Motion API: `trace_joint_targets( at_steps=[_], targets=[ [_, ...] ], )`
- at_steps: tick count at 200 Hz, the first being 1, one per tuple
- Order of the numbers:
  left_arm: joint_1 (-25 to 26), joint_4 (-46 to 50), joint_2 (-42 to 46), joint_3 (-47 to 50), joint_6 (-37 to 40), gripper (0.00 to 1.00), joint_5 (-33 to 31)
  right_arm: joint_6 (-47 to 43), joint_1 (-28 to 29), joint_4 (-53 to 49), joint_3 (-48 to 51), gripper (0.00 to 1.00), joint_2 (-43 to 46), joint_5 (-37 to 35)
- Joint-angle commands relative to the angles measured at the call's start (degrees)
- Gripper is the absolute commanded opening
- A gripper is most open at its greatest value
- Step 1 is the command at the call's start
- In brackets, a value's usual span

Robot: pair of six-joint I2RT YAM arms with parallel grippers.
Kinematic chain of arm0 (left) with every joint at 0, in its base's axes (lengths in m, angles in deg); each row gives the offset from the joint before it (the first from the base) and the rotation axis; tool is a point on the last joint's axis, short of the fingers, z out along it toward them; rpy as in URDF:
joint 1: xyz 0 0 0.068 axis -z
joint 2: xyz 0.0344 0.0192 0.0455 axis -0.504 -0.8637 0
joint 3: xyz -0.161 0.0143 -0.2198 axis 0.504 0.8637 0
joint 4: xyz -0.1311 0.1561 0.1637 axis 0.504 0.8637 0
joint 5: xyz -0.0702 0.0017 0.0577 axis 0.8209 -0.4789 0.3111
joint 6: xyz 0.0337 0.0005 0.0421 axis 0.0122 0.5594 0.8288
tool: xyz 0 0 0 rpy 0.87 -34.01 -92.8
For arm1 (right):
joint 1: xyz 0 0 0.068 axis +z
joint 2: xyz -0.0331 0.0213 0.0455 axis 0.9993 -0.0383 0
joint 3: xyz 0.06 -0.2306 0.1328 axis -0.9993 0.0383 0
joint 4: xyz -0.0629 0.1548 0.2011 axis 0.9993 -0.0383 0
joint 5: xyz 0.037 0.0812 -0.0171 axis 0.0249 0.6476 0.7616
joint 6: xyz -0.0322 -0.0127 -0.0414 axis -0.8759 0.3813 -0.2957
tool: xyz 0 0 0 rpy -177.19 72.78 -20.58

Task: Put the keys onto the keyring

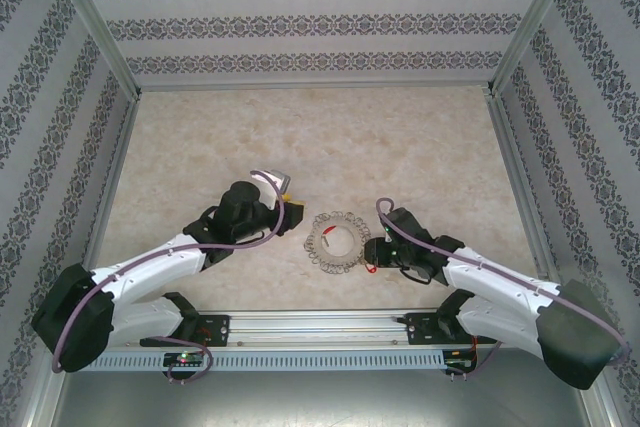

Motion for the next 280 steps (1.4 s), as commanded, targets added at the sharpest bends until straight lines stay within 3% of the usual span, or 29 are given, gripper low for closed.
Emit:
trace_joint_targets(
  at_steps=[1,28,65,105,188,235,280],
  targets=[
    [-0.5,5.5,1.3,1.3,-8.3,0.62,-2.6,2.7,-3.2,-5.7,-2.3,0.38,-0.1,-5.3],
    [-1.3,8.1,-1.4,0.7,-12.5,0.69,-0.6,0.9,-10.0,0.3,-2.4,0.41,-1.2,2.7],
    [-1.6,8.6,-9.6,-1.8,-16.7,0.69,5.7,-3.8,-13.2,2.3,-6.4,0.41,-7.4,9.3],
    [-1.6,8.6,-18.7,-6.9,-17.7,0.66,12.3,-5.7,-13.4,4.5,-9.4,0.4,-15.7,14.9],
    [-1.6,10.3,-24.5,-11.1,-16.2,0.64,14.0,-5.8,-13.4,7.0,-8.7,0.4,-20.0,17.8],
    [-1.6,9.6,-27.4,-11.8,-16.1,0.61,15.5,-5.8,-12.6,9.7,-8.7,0.32,-22.6,21.2],
    [-1.6,8.6,-30.4,-12.5,-15.7,0.56,18.0,-5.7,-11.7,12.4,-9.2,0.3,-25.0,23.4]
  ],
)
